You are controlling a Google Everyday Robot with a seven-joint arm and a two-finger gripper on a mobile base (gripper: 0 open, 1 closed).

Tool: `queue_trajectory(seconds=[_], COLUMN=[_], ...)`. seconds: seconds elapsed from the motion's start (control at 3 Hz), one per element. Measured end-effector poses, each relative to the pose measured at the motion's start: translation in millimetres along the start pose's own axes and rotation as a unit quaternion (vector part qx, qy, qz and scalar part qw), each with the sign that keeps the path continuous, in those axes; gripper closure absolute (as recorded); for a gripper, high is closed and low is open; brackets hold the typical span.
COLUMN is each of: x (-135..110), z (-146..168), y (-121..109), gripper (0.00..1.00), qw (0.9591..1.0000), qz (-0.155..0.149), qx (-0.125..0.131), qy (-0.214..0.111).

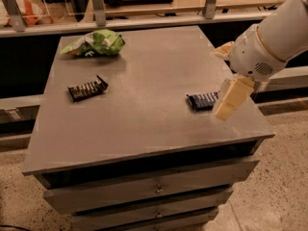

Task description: Pick rxbar chocolate

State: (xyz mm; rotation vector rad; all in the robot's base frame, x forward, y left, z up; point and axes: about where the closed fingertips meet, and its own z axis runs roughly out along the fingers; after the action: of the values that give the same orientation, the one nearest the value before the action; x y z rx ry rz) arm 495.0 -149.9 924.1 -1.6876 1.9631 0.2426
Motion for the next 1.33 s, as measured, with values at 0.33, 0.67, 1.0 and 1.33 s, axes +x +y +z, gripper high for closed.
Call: queue_trajectory(seconds=[0.33, 0.67, 1.0, 1.33], x=[-23.0, -49.3, -82.7, -82.7], z=[30.5, 59.6, 87.2, 87.2], y=[-8.3, -16.7, -22.1, -22.1], gripper=[0.0, 0.0, 0.0, 0.0], qw=[0.9991, 0.9971, 0.9933, 0.9933], qz=[-0.005, -0.015, -0.031, -0.031], qx=[-0.021, -0.04, -0.057, -0.057], qy=[-0.036, -0.063, -0.095, -0.095])
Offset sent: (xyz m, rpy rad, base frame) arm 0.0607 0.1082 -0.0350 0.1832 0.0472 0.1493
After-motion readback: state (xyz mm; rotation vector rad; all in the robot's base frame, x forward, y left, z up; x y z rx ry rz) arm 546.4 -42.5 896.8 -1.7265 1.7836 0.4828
